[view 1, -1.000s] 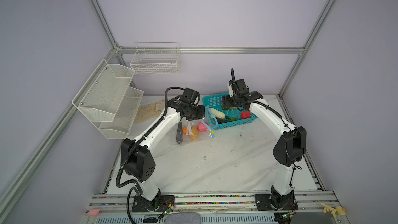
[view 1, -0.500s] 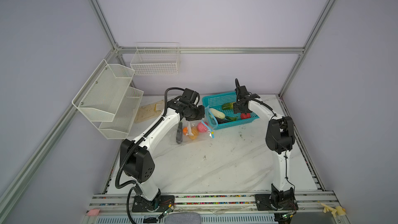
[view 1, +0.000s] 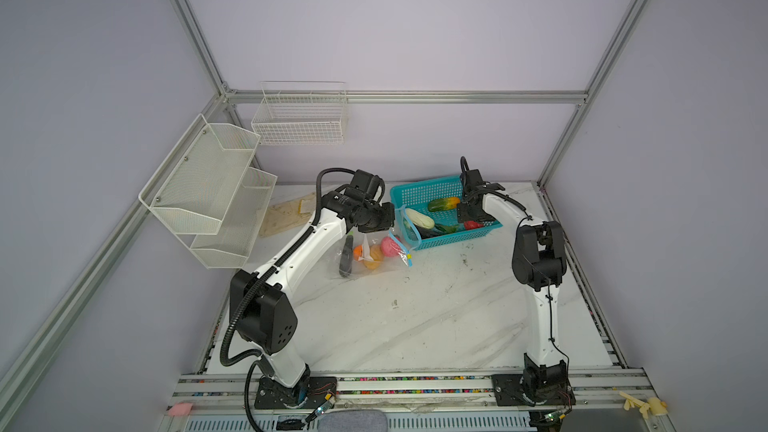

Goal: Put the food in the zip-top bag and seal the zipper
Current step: 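Move the right gripper back into the basket over the red bell pepper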

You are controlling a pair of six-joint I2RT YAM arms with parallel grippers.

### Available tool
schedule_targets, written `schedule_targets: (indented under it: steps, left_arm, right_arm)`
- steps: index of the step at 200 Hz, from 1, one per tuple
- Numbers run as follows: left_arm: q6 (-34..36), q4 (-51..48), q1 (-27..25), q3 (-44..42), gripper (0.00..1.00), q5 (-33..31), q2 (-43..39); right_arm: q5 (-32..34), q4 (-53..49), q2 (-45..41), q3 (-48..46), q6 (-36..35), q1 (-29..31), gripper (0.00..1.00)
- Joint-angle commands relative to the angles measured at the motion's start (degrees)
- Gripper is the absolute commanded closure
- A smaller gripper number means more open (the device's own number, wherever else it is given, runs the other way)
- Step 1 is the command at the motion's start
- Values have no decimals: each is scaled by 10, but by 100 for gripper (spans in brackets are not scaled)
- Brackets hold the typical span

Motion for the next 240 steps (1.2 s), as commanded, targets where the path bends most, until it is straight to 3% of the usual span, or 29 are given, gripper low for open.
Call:
schedule_targets:
  steps: [1,94,240]
  left_arm:
    - [-5,20,4,-19,100,8,-21]
    - [-3,21,4,-17,100,8,-17]
    - [-3,20,5,-13,100,10,-11]
  right_arm:
    - [4,-14,9,13,-2,-2,17]
    - [-15,-13,42,30,-1,-2,18]
    - [-36,-12,42,42,-4,-2,33]
